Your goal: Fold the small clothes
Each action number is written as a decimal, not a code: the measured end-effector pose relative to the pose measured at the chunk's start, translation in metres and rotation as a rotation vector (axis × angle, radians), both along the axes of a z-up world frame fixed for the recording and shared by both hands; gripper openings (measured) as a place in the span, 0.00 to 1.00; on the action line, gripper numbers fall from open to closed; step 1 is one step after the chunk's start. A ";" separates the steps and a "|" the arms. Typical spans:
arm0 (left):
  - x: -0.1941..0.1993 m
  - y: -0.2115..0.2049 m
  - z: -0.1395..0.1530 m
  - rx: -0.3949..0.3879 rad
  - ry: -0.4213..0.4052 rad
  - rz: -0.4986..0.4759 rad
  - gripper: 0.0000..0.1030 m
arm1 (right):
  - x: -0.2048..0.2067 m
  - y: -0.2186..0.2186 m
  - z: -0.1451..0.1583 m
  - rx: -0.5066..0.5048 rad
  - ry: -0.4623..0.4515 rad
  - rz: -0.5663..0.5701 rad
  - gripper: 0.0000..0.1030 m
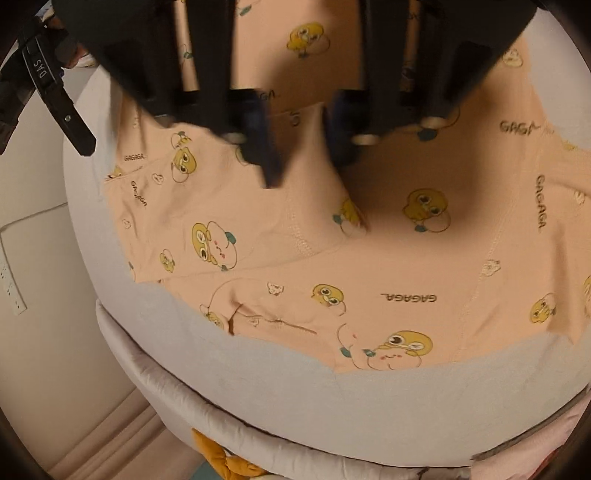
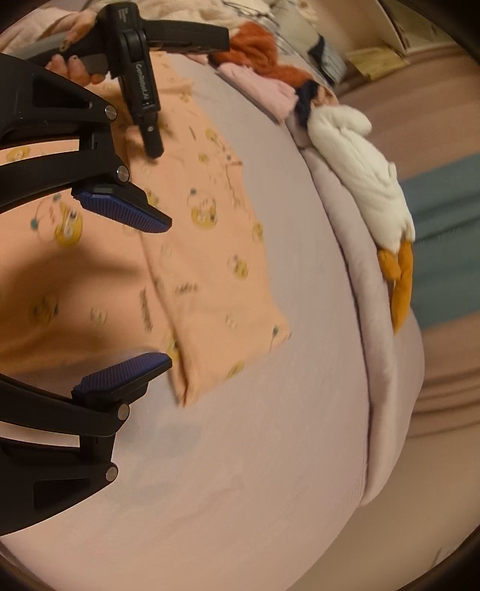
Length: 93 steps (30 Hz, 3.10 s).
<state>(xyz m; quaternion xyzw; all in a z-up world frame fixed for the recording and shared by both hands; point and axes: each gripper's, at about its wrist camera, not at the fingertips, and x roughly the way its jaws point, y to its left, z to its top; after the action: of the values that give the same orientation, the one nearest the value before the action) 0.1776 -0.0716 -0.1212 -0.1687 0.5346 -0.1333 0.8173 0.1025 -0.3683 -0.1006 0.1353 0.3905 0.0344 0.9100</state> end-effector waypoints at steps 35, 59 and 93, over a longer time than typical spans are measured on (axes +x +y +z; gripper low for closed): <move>0.010 0.107 0.055 0.163 -0.128 0.184 0.07 | 0.025 0.002 -0.017 0.054 0.060 -0.027 0.65; 0.015 0.116 0.012 0.192 -0.016 0.158 0.09 | 0.035 0.009 -0.029 -0.027 0.121 -0.017 0.09; 0.013 0.111 -0.007 0.260 -0.041 0.148 0.15 | 0.036 0.007 -0.041 0.003 0.154 -0.049 0.09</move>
<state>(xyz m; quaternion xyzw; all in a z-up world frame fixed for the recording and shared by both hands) 0.1909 0.0395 -0.1285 -0.0978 0.5165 -0.0058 0.8507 0.1380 -0.3612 -0.1412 0.1486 0.4560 0.0022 0.8775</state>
